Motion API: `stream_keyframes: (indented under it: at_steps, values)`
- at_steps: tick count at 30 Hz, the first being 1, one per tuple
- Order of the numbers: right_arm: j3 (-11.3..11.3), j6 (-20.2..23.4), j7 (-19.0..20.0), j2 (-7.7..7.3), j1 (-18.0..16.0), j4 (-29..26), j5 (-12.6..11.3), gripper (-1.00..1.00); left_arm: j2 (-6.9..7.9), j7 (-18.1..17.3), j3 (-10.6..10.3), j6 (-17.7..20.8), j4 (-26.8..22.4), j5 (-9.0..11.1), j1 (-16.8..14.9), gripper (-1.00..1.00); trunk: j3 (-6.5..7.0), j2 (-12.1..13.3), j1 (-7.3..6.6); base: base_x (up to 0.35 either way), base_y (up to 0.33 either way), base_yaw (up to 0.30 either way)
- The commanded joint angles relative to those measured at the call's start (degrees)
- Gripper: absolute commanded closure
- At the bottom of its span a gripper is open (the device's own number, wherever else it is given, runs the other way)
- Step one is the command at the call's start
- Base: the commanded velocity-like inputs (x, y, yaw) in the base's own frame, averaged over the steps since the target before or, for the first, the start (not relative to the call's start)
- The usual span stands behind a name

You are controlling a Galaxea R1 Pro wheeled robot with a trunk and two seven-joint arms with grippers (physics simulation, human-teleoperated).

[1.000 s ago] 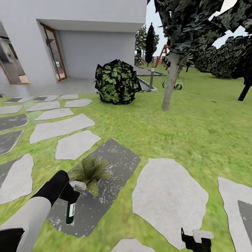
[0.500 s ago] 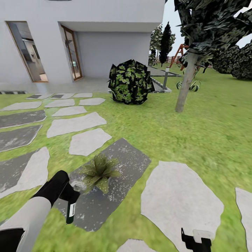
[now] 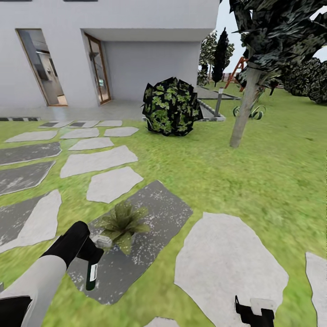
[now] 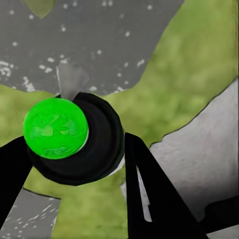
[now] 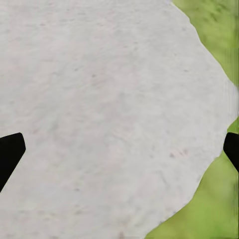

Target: Pick up the pesticide atomizer in the garden and spray insectifuge to fully cover both potted plants in the garden.

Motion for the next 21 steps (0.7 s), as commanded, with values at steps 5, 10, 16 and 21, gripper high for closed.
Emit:
stream_keyframes:
  at_steps: [5, 10, 16, 21]
  values:
    - [-0.26, -0.13, -0.33, 0.01, -0.04, 0.08, 0.61, -1.0, -0.05, -0.52, 0.26, 0.23, -0.15, -0.6, -0.03, 1.0, -0.05, -0.02, 0.0, 0.011, -0.269, 0.0]
    - [-0.26, -0.13, -0.33, 0.01, -0.04, 0.08, 0.61, -1.0, -0.08, -0.51, 0.26, 0.23, -0.15, -0.6, -0.03, 1.0, -0.05, -0.02, 0.0, 0.0, -0.27, 0.057]
    - [-0.26, -0.13, -0.33, 0.01, -0.04, 0.08, 0.61, -1.0, -0.12, -0.51, 0.26, 0.23, -0.15, -0.6, -0.03, 1.0, -0.05, -0.02, 0.0, 0.048, -0.27, 0.251]
    - [-0.26, -0.13, -0.32, 0.01, -0.04, 0.08, 0.61, -1.0, -0.08, -0.51, 0.26, 0.23, -0.15, -0.6, -0.03, 1.0, -0.05, -0.02, 0.0, 0.087, -0.27, 0.275]
